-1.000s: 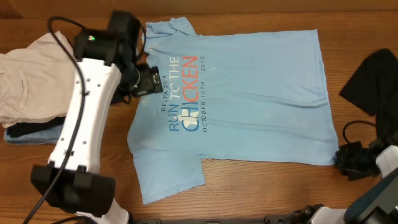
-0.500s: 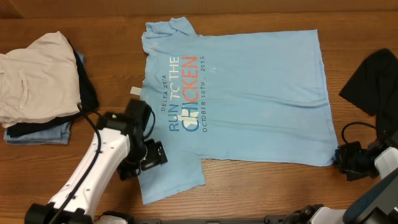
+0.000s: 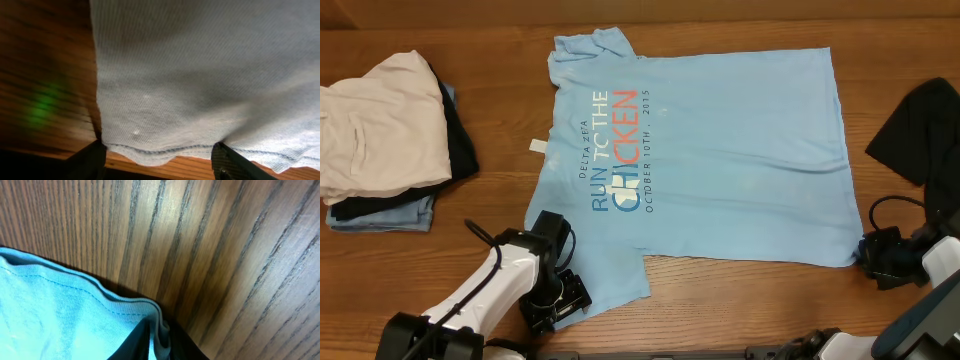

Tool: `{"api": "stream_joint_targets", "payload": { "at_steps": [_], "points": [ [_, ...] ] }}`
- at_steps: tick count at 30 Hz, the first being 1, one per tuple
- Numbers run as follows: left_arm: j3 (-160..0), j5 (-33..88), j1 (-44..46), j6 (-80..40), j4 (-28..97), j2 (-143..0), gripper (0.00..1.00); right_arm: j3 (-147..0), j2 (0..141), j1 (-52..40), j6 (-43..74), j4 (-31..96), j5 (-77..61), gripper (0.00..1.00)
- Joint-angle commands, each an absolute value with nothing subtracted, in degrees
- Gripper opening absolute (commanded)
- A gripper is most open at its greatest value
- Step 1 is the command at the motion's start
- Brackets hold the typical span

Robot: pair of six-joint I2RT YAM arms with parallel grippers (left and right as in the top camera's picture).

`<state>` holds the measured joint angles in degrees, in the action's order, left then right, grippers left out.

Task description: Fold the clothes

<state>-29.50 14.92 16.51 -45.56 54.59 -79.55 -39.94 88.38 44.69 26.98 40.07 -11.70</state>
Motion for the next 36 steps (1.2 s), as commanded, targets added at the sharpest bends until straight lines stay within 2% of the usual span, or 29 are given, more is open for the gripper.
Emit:
{"api": "stream_joint_targets", "payload": {
  "at_steps": [1,2,4,5,6,7,11,16,24,36],
  "points": [
    [-26.76,15.09,16.82,-46.68,51.66,-79.88,0.65,-34.13,94.13,43.94,27.03,40.10,-9.32,0.18],
    [-26.76,15.09,16.82,-46.68,51.75,-79.88,0.59,-34.13,94.13,43.94,27.03,40.10,-9.32,0.17],
    [-26.76,15.11,16.82,-46.65,51.75,-79.85,0.37,-34.13,94.13,43.94,27.03,40.10,-9.30,0.09],
    [-26.76,15.11,16.82,-46.50,51.81,-79.85,0.24,-34.13,94.13,43.94,27.03,40.10,-9.32,0.04],
    [-26.79,15.11,16.82,-46.19,52.14,-79.85,0.08,-34.22,94.13,43.94,27.03,40.01,-9.34,0.04],
    [-26.85,15.33,16.82,-46.04,52.47,-79.85,0.04,-34.30,94.13,43.94,27.00,39.64,-9.74,0.04],
    [-29.34,17.78,16.82,-41.74,53.91,-79.85,0.04,-36.18,94.13,43.94,27.00,40.69,-10.66,0.04],
    [-38.63,12.80,16.82,-35.83,60.93,-79.85,0.04,-39.59,94.13,43.18,26.83,45.43,-13.21,0.04],
    [-53.82,5.87,16.80,-31.44,68.60,-79.85,0.04,-52.18,94.13,33.76,26.85,55.72,-11.62,0.04],
    [-68.38,0.93,16.78,-30.59,68.60,-79.85,0.04,-68.03,94.13,29.78,25.30,64.05,-10.15,0.04]
  ]
}}
